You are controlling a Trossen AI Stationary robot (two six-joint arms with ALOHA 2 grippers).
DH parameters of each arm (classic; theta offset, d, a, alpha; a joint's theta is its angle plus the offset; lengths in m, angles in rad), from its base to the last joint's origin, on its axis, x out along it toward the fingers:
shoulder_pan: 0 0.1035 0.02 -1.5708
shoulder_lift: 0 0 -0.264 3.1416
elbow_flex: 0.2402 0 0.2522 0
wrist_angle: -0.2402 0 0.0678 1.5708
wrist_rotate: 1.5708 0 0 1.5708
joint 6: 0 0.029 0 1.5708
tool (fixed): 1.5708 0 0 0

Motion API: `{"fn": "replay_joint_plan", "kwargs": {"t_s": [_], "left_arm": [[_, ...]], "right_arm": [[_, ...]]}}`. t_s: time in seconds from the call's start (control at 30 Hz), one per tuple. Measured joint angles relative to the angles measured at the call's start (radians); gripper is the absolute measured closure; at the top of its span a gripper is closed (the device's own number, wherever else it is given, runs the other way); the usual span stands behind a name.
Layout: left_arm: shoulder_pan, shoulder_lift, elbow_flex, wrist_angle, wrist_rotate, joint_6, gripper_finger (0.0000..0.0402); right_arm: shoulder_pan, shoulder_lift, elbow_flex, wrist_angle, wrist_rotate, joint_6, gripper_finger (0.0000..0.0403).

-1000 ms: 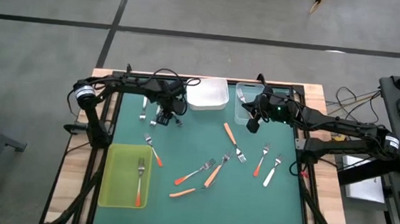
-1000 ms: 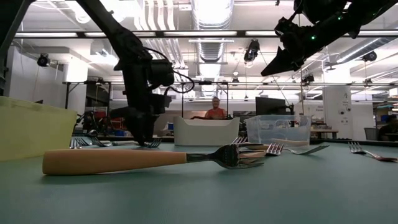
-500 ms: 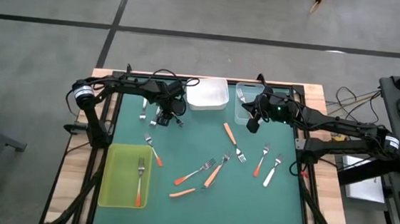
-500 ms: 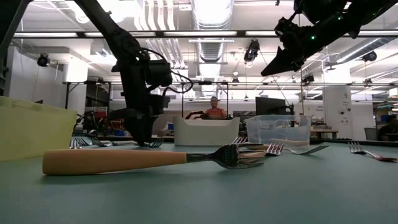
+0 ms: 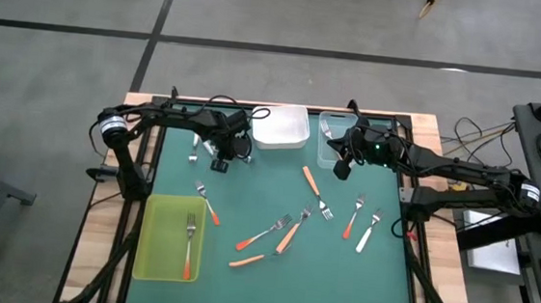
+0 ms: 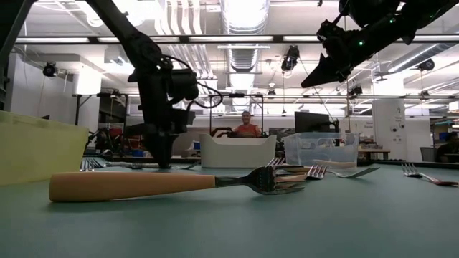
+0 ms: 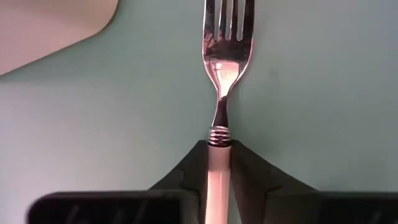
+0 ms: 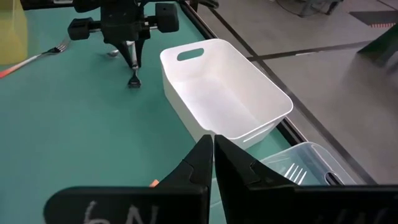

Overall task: Sort silverware by color (type)
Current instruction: Put the white fork into the white bin

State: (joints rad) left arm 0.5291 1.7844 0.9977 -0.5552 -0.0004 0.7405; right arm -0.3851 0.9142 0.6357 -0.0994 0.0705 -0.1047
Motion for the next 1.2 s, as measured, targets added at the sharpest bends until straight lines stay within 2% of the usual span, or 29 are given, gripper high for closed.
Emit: {"fn": "replay_joint_plan", "kwargs": {"t_s": [0.27, 0.47, 0.87, 1.0, 1.2], "left_arm": [[-0.007, -0.019, -0.003, -0.009, -0.023, -0.069, 0.0385], [-0.015, -0.09, -0.005, -0.044, -0.045, -0.111, 0.0401], [-0.059, -0.23, 0.023, -0.033, -0.039, -0.216, 0.0398], [-0.057, -0.224, 0.019, -0.046, 0.04, -0.228, 0.04], [-0.054, -0.156, 0.015, -0.04, 0.041, -0.265, 0.0388]], "right_arm": [[0.0, 0.0, 0.0, 0.0, 0.0, 0.0, 0.0394], [0.0, 0.0, 0.0, 0.0, 0.0, 0.0, 0.0394], [0.0, 0.0, 0.0, 0.0, 0.0, 0.0, 0.0394], [0.0, 0.0, 0.0, -0.001, 0.0, 0.013, 0.0394], [0.0, 0.0, 0.0, -0.021, -0.001, 0.027, 0.0394]]}}
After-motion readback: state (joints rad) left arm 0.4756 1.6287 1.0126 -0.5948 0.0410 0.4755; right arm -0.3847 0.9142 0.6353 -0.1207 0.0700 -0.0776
